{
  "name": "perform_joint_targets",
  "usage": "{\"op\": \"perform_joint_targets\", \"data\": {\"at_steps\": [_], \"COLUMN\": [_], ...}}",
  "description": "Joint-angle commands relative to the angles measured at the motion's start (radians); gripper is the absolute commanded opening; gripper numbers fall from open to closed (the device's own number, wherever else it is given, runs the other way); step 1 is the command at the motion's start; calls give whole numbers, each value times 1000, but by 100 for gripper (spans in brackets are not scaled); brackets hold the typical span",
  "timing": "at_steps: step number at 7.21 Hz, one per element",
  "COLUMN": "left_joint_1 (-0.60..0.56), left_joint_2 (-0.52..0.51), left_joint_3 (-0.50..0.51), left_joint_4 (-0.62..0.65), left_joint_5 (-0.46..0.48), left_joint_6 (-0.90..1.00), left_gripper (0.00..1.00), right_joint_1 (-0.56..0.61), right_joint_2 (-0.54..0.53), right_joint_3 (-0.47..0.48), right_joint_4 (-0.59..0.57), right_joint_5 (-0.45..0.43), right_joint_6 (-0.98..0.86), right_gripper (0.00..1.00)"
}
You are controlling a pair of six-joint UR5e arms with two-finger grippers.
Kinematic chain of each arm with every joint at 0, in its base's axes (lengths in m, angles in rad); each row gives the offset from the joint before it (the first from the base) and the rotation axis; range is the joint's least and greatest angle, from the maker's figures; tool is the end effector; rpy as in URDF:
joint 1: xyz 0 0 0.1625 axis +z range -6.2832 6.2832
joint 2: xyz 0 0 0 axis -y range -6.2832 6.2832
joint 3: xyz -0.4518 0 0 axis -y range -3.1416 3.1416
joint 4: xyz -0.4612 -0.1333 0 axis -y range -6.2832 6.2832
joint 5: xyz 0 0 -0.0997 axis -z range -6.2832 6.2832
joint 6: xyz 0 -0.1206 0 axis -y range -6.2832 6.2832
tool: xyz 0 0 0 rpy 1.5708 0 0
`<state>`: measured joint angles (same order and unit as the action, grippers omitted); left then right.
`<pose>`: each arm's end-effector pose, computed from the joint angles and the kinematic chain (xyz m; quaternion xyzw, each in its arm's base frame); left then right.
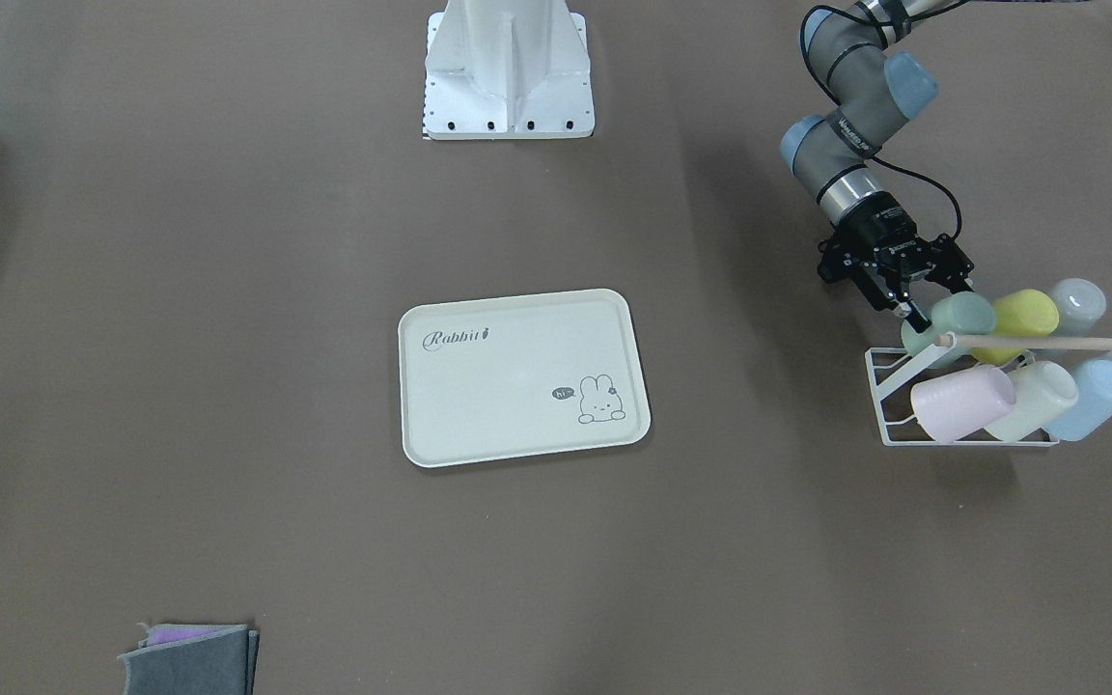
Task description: Pick up and place green cup on tray
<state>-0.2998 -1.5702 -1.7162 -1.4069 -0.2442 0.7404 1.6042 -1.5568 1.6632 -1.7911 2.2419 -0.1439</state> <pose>0.4565 -0.4031 0.5788 0.1542 -0.5961 0.6686 0.4170 0.0767 -0.5510 0.6704 -0.0244 -0.3322 -0.0333 0.9423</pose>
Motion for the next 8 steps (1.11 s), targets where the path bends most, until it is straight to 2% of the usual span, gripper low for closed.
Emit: {"op": "perform_joint_targets", "data": {"at_steps": [1, 3, 6, 8], "left_joint_1": [-2, -2, -5, -8], "left_joint_2": [-1, 1, 1, 3], "left_joint_3": [6, -2, 4, 6], "left_joint_4": [-61, -67, -219, -225], "left_joint_5": [-15, -21, -24, -32], "left_joint_6": [56, 77, 233, 237], "left_gripper": [28, 25, 25, 25], "right_joint_1": [-3, -3, -3, -3], "right_joint_2": [-28, -32, -38, -66], "right_joint_3": [35, 46, 53, 49], "right_joint_4": [-16, -13, -8, -8], "right_joint_5": [16, 30, 13, -21], "right_joint_6": [0, -3, -13, -11], "right_gripper": [100, 100, 100, 100]}}
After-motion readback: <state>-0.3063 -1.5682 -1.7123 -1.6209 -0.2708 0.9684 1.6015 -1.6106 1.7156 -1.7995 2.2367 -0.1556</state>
